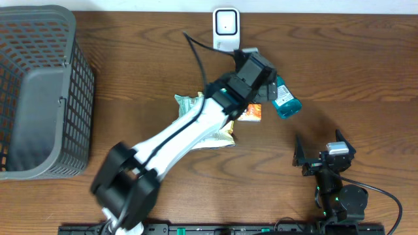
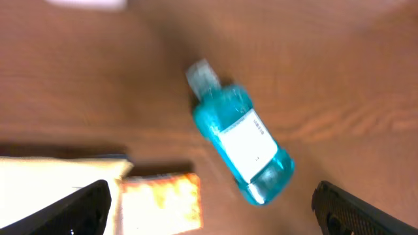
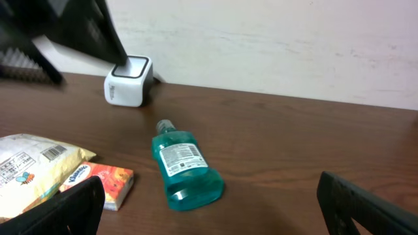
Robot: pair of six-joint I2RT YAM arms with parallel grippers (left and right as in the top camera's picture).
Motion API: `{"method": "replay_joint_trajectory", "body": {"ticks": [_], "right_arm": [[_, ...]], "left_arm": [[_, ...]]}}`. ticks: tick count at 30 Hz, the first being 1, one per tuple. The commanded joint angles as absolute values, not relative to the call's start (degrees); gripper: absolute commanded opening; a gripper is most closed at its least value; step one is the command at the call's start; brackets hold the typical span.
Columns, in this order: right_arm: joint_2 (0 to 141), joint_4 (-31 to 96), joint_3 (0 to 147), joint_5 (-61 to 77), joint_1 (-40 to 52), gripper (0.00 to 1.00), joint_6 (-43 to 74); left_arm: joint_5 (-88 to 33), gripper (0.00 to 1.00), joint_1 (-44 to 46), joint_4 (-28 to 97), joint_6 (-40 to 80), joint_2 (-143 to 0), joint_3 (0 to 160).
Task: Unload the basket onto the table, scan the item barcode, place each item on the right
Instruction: 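Lay the mouthwash bottle on the table right of the orange box, then retract the left arm to rest and move the right arm forward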
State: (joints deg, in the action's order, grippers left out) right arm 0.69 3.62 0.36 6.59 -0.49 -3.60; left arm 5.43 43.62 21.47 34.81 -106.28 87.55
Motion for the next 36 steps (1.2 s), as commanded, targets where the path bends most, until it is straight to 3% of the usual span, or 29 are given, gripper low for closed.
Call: {"method": "replay_joint_trajectory", "body": {"ticks": [1, 4, 9, 16, 19, 22, 26, 30, 33, 36], "right_arm": [[0.4, 3.8, 0.3, 6.5, 0.2, 0.99, -3.7], [0.4, 3.8, 0.3, 6.5, 0.2, 0.99, -3.7], [0.4, 3.8, 0.3, 6.5, 0.2, 0.99, -3.7], [0.4, 3.6, 0.3, 6.5, 0.2, 0.99, -3.8], [0.4, 1.8, 0.3, 8.8, 0.2, 0.99, -0.8], [0.4, 1.7, 0.3, 21.6, 0.2, 0.99, 12.8], [0.4, 2.2, 0.3, 38.6, 0.2, 0.99, 23.8], [0.4, 0.3, 0.3, 46.1, 0.2, 0.99, 31.3], [0.4, -5.9, 0.3, 49.3, 0.2, 0.99, 39.6], [0.4, -17.5, 0.3, 49.9, 0.2, 0.99, 40.2]], "left_arm": [[21.6, 0.98, 43.5, 22.2, 22.4, -98.4, 88.5], [30.4, 0.98, 43.5, 20.6, 12.5, -91.3, 88.5], [43.3, 0.98, 42.4, 10.0, -15.5, -80.7, 88.5], [44.7, 0.98, 38.5, -5.1, -55.3, -70.2, 88.5], [47.0, 0.98, 36.7, -5.3, -56.3, -66.6, 88.5], [49.9, 0.98, 34.6, -2.1, -56.0, -64.0, 88.4], [48.6, 0.98, 31.0, 3.6, -46.9, -61.1, 88.3], [40.1, 0.98, 26.0, 15.4, -36.3, -56.6, 87.9], [35.0, 0.98, 22.1, 18.2, -31.7, -52.4, 85.1], [34.9, 0.98, 19.0, 16.7, -29.7, -46.7, 79.9]]}}
